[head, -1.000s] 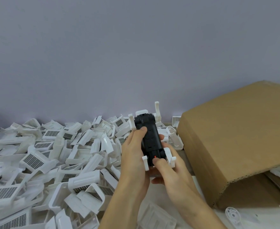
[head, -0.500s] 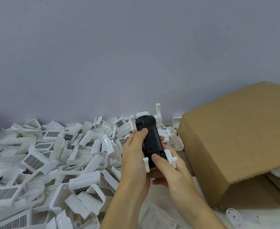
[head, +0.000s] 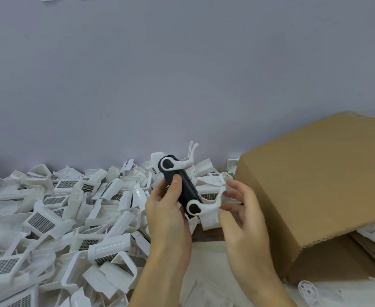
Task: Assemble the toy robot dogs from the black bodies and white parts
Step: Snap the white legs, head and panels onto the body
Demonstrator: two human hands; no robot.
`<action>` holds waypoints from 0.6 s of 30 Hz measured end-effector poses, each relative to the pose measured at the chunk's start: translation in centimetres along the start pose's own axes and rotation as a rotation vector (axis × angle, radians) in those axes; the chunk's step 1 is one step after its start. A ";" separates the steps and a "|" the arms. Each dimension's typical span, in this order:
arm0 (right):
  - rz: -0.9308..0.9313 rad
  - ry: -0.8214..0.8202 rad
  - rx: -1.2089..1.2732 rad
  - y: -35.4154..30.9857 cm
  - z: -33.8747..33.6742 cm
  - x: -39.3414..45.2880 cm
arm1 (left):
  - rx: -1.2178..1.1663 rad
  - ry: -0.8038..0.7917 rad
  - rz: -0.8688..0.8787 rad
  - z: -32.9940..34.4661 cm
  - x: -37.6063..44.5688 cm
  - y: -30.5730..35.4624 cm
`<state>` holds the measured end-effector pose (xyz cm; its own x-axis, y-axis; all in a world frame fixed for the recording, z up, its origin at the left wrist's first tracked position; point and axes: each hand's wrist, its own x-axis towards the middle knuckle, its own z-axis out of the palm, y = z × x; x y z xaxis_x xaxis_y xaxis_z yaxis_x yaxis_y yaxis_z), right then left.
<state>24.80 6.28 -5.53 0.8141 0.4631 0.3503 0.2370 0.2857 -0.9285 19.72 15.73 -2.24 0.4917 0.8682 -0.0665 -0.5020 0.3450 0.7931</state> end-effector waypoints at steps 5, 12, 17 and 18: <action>-0.173 -0.074 -0.230 -0.5 0.2 -0.4 | 0.187 -0.080 0.040 -0.1 -0.2 -0.2; 0.029 0.008 0.003 -0.5 0.4 0.3 | 0.395 -0.036 0.143 0.1 -0.3 -0.2; 0.316 -0.026 0.347 -1.0 -0.3 0.9 | 0.321 -0.216 -0.015 0.3 -0.6 -0.4; 0.324 -0.059 0.317 -1.0 -0.3 0.9 | 0.306 -0.223 -0.037 0.3 -0.7 -0.4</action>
<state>25.39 6.17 -4.30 0.7859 0.6151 0.0624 -0.2070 0.3569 -0.9109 19.79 14.92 -2.35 0.6648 0.7470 0.0084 -0.2624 0.2230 0.9389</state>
